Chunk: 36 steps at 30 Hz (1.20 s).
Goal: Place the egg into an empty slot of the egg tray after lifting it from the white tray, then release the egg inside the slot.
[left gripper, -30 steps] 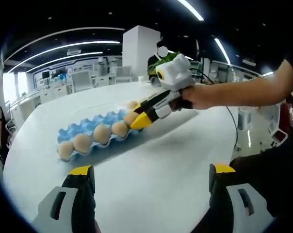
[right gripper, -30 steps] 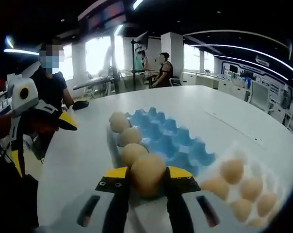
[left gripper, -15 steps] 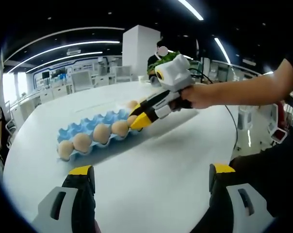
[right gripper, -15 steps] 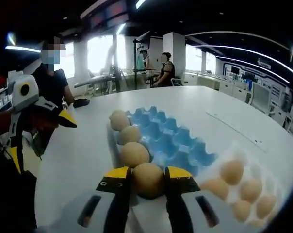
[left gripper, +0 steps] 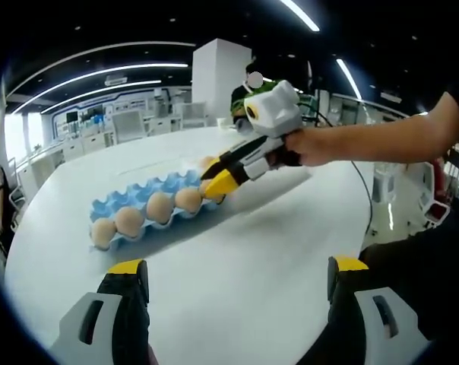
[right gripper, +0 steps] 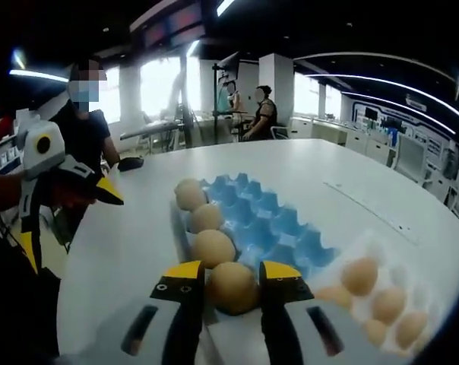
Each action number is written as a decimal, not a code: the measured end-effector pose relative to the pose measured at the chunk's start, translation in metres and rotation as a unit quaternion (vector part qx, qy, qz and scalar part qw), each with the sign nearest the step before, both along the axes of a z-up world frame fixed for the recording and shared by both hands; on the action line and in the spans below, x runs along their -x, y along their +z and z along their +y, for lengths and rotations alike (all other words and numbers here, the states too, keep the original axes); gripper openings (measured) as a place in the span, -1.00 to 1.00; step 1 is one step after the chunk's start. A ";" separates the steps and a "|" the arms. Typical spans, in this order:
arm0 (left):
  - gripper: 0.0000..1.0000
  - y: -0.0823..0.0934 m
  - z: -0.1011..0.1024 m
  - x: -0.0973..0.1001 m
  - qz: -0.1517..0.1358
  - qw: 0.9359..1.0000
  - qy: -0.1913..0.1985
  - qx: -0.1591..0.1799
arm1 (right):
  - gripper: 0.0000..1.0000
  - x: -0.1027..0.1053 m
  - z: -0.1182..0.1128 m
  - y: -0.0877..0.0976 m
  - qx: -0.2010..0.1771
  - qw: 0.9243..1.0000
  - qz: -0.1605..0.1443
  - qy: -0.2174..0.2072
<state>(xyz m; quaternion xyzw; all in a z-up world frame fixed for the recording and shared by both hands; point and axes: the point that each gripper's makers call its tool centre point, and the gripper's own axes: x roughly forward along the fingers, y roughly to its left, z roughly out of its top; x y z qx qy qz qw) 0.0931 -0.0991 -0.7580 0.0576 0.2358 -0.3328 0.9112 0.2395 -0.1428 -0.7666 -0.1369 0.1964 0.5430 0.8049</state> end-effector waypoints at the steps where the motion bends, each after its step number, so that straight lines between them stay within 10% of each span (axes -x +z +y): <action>1: 0.99 0.000 0.001 0.000 0.000 1.000 0.001 0.000 | -0.42 -0.001 -0.001 0.003 -0.004 1.000 0.001 -0.001; 15: 0.99 0.001 0.003 0.001 -0.002 1.000 0.006 0.002 | -0.44 -0.030 -0.034 0.021 0.009 0.999 -0.018 -0.040; 36: 0.99 0.012 0.015 -0.002 -0.005 1.000 0.020 0.004 | -0.42 -0.053 -0.071 -0.003 0.090 0.994 -0.003 -0.061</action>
